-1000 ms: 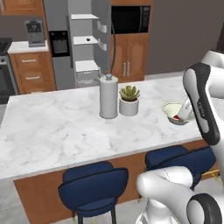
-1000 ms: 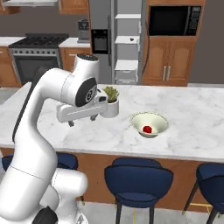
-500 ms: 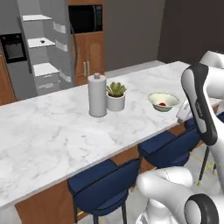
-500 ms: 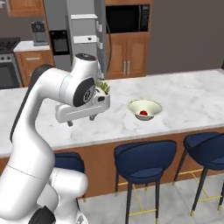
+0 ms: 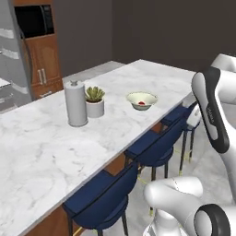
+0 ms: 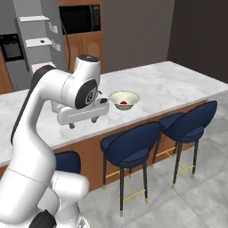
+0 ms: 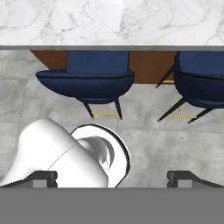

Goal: Retrieve the apple and kiwi from the fridge and place them into the bowl on the dining table.

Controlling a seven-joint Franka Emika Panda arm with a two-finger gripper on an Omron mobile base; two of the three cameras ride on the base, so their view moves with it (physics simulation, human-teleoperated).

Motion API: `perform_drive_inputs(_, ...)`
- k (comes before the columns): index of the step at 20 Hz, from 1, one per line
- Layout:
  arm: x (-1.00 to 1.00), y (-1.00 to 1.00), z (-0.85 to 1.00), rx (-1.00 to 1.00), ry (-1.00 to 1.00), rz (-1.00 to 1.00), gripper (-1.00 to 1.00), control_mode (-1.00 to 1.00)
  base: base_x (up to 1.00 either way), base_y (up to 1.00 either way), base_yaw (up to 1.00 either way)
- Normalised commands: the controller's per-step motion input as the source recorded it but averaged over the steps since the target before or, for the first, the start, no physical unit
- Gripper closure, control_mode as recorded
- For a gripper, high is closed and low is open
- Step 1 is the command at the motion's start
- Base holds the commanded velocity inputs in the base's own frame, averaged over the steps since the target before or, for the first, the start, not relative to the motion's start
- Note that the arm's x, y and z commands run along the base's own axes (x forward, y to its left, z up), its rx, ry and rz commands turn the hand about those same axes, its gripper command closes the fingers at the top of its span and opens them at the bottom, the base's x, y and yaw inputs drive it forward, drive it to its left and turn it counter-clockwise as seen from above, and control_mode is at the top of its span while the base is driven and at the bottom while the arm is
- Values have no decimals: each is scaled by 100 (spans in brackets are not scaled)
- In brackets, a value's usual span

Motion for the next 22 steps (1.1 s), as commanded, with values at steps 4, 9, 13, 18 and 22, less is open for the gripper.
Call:
perform_drive_inputs(4, 0, 0, 0, 0, 0, 0, -100, 100, 0, 100, -34)
perform_drive_inputs(9, 0, 0, 0, 0, 0, 0, -100, 100, -2, 100, -31)
perform_drive_inputs(13, 0, 0, 0, 0, 0, 0, -100, 100, -15, 100, -29)
perform_drive_inputs(18, 0, 0, 0, 0, 0, 0, -100, 100, -91, 97, -34)
perform_drive_inputs(22, 0, 0, 0, 0, 0, 0, -100, 100, -100, 62, -45)
